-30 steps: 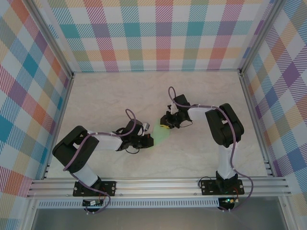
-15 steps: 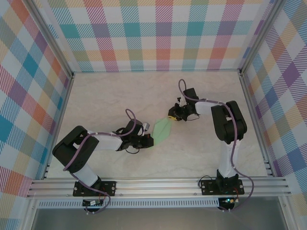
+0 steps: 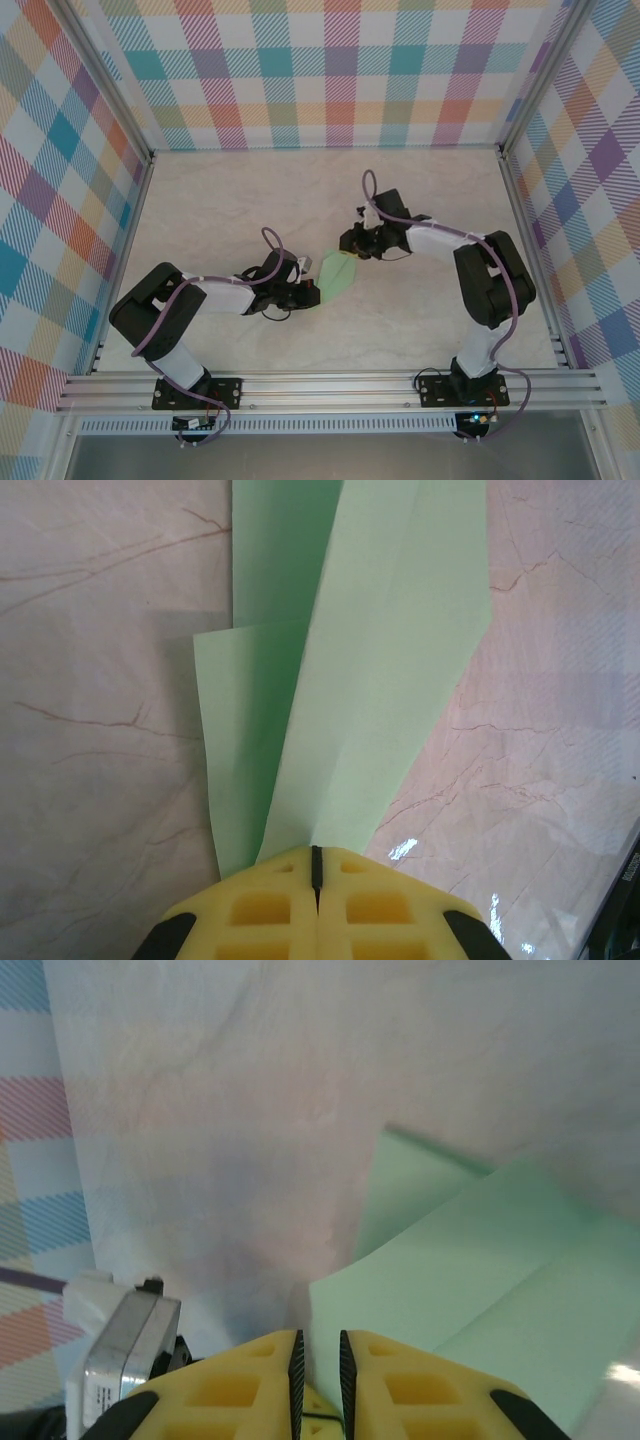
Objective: Fold a paper plane with a square sheet of paper (pick it up from the middle)
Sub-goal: Fourth fold the wing at the center of the table.
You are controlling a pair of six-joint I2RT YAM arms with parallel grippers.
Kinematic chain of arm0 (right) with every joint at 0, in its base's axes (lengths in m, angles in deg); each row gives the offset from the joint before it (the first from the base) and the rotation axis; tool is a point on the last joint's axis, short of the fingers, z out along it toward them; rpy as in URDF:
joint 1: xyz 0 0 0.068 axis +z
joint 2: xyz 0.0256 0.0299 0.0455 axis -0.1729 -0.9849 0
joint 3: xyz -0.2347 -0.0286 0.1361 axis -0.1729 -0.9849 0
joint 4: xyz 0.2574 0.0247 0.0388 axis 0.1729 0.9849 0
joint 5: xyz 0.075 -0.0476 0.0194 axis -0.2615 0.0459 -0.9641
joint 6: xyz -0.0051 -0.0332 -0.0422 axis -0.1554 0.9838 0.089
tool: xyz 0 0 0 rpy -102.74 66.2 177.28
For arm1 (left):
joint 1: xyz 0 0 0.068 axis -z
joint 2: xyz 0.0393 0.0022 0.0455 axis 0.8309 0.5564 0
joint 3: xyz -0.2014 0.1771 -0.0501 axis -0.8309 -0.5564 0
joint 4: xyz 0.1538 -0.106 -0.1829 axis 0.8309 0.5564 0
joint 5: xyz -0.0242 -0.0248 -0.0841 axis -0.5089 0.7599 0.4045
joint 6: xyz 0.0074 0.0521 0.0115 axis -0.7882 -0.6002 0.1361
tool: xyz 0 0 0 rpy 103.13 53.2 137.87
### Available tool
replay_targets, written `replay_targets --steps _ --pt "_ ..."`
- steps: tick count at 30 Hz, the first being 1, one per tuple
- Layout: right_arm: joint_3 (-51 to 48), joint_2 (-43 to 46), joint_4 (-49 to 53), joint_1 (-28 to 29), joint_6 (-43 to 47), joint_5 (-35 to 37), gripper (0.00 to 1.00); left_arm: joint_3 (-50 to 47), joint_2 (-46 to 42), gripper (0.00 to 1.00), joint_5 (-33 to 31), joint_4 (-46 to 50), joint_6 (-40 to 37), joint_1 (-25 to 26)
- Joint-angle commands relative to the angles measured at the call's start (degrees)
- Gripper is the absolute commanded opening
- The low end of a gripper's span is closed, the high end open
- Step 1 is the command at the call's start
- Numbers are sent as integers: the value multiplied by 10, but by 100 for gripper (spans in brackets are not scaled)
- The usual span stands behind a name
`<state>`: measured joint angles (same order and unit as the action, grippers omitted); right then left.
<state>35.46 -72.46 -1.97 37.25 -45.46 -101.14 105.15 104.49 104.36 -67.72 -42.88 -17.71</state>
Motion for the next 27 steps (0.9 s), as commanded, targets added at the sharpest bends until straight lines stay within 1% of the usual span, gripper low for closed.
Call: replay_targets --steps 1,4,9,12,15,19,21,24,27 --pt "-8 -26 -26 28 -13 -13 19 -18 17 0 -40 86 -9 -10" --pt "-12 -51 -39 29 -18 -9 19 -18 15 0 -38 86 -9 -10" --pt "-1 -90 -20 29 -1 15 19 -14 11 0 -33 87 -10 -11" --pt "4 -105 -2 27 8 41 18 -13 4 0 -31 92 -11 -10" --pt "-2 -108 2 27 9 52 18 -15 -21 0 -23 94 -6 -10" --pt "-11 -108 -5 27 9 47 18 -2 -75 6 -17 113 -4 -10" --pt "-13 -106 -7 26 9 45 18 15 -87 8 -7 121 -7 -10" --pt "-12 -107 -7 26 10 42 18 35 -84 9 4 119 -11 -11" --pt "-11 -109 -8 27 9 40 18 53 -53 9 8 123 -18 -10"
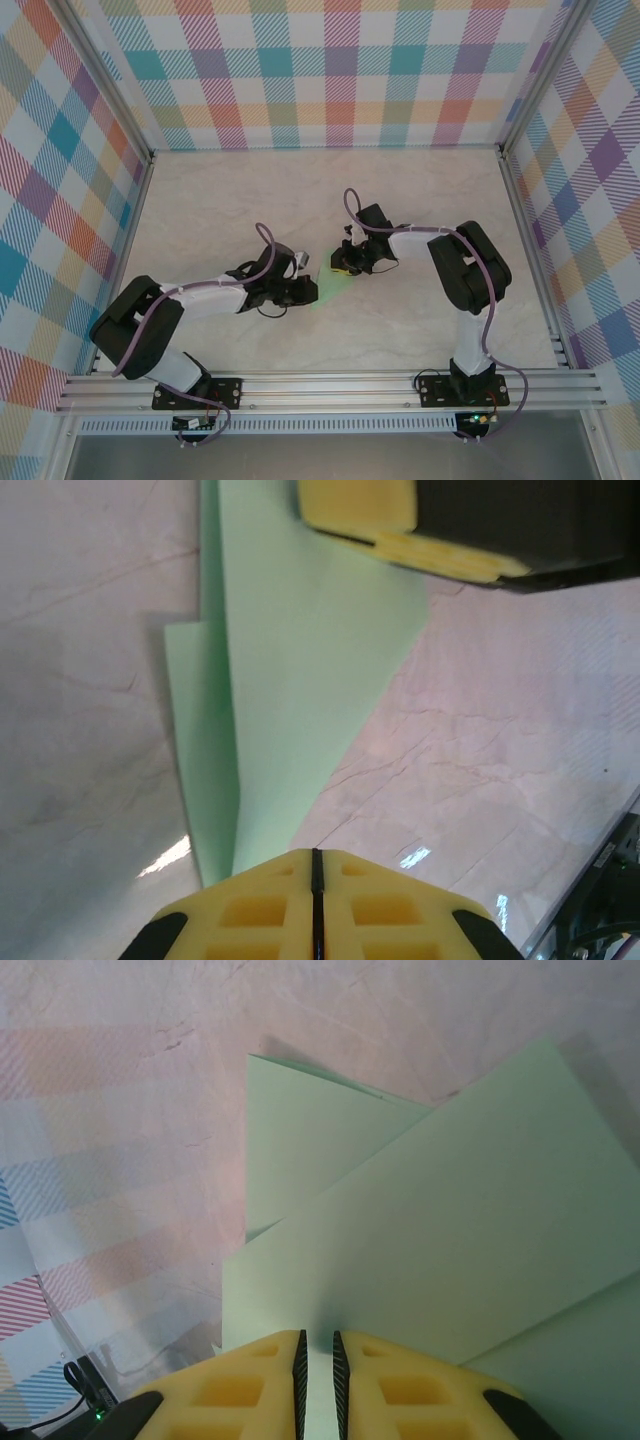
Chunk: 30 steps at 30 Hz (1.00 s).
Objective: Fold a paper plane with a square sheet of paper (pick it up from the middle)
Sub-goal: Fourth fold the wing at the center of the table.
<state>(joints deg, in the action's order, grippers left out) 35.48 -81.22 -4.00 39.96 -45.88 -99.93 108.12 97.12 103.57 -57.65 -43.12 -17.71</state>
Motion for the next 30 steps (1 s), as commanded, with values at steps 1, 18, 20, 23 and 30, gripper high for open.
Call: replay_targets --steps 1,18,20,23,30 --pt "-11 -22 12 0 13 27 18 26 33 9 20 20 -16 -10" --pt "3 -26 30 0 21 36 18 -76 -24 7 -6 108 -16 -10" --pt "4 -26 30 0 22 34 18 -89 -45 8 -9 117 -17 -10" --pt "7 -26 31 0 23 30 18 -87 -86 8 -9 137 -15 -10" --pt "12 -23 38 -1 23 30 18 -13 -128 11 -28 140 -19 -10"
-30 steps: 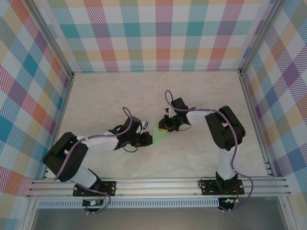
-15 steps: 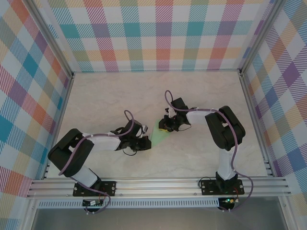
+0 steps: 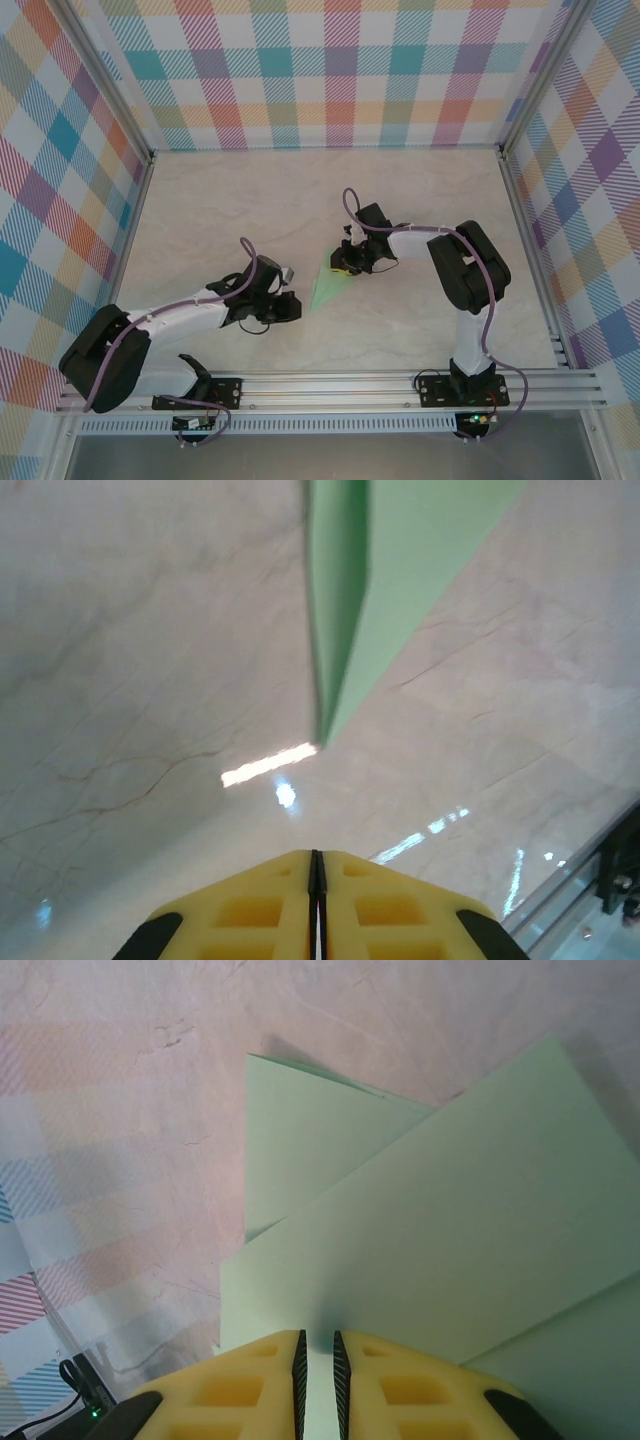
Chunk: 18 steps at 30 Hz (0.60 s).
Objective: Fold a paper plane with a square sheet of paper (pick it up from the middle)
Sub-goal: Fourth fold the wing at the center of the table.
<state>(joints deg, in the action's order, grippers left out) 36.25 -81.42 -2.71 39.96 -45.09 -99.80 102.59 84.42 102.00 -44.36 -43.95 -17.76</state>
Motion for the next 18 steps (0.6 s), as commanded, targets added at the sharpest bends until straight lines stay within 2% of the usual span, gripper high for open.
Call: replay_targets --steps 1,7,10,15,18 --pt "6 -21 25 0 15 30 18 56 15 11 -2 -9 -11 -10" --pt "9 -19 21 0 9 21 19 129 161 10 61 -95 -21 -10" --pt "14 -18 27 0 12 24 19 161 219 7 59 -99 -33 -10" --pt "18 -13 39 -1 19 30 19 169 264 4 31 -83 -73 -11" --pt "19 -10 38 0 17 23 19 154 273 4 41 -93 -68 -11"
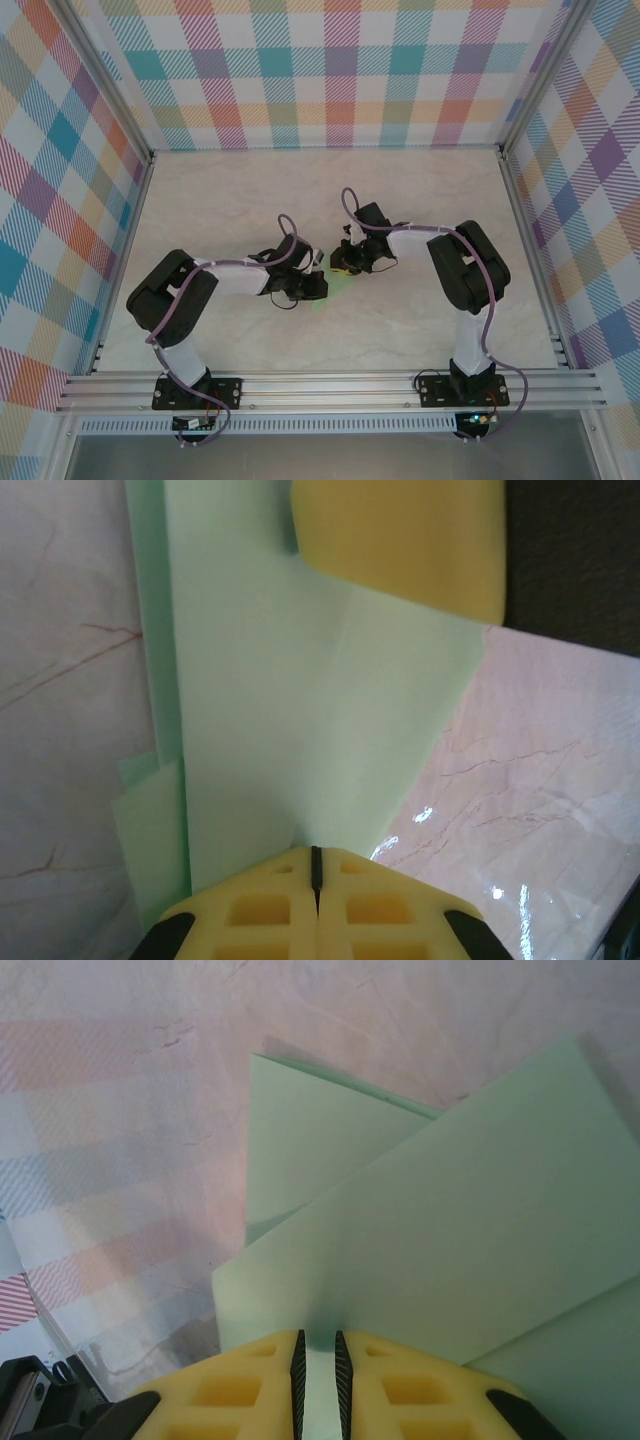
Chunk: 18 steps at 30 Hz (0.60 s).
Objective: Fold a paper plane with a square sheet of paper (pick it up from the middle)
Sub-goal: Fourth fold the wing at the center of the table.
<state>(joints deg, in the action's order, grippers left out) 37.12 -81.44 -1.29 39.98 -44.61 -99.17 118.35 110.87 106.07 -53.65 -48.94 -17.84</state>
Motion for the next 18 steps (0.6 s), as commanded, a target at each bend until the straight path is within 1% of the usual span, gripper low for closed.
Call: replay_targets --steps 1,4,7,12,15,18 --pt "9 -7 20 -1 10 12 19 -12 9 3 -1 -5 -14 -10" --pt "8 10 13 2 12 -4 21 -41 6 3 -9 -26 -2 -10" --pt "22 20 38 18 33 -1 21 -57 17 2 -9 -47 7 -10" --pt "5 12 5 21 8 -12 20 -62 23 1 -10 -52 10 -10" --pt "14 -2 15 19 12 21 19 -64 20 1 -11 -44 5 -10" --pt "33 -21 28 1 12 48 18 -69 14 0 -20 -31 -3 -10"
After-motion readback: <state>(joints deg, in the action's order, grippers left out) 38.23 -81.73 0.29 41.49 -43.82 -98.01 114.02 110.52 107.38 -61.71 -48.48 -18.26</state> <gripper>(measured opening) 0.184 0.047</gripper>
